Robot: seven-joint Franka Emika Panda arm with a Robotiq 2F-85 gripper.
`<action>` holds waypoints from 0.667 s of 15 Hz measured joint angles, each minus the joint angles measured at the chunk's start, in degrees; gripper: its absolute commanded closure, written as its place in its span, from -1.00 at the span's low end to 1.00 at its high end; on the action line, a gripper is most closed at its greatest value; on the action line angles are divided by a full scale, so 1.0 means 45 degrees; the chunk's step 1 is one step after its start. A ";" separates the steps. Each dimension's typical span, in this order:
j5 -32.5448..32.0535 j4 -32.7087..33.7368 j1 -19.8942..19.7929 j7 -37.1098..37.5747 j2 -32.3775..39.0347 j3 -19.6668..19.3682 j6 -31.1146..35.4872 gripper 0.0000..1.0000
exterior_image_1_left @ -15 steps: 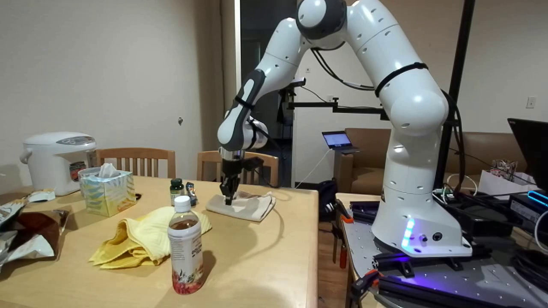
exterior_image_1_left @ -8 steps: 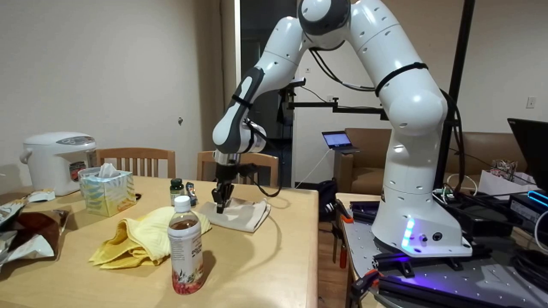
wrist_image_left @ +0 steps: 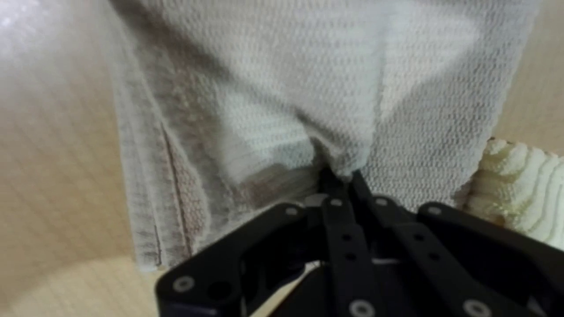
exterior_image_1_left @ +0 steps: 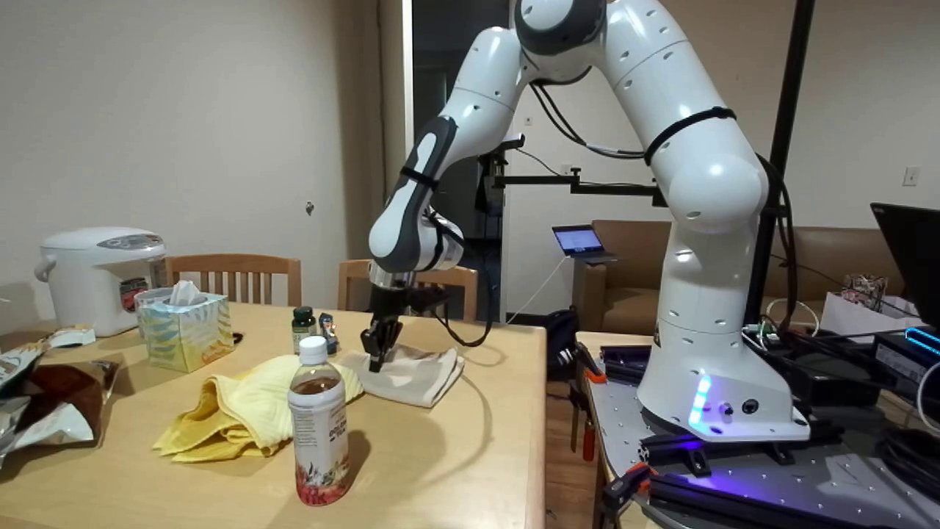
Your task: Take the cloth and wipe the table
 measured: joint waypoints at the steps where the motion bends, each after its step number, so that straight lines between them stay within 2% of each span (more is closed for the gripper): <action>1: -0.0022 -0.0061 0.0193 0.0286 -0.0067 -0.0220 0.0000 0.97; 4: -0.0484 -0.0276 0.1063 0.1218 -0.0370 -0.1473 -0.0290 0.97; 10: -0.3349 -0.0139 0.3327 0.3228 -0.0684 -0.5666 -0.2834 0.97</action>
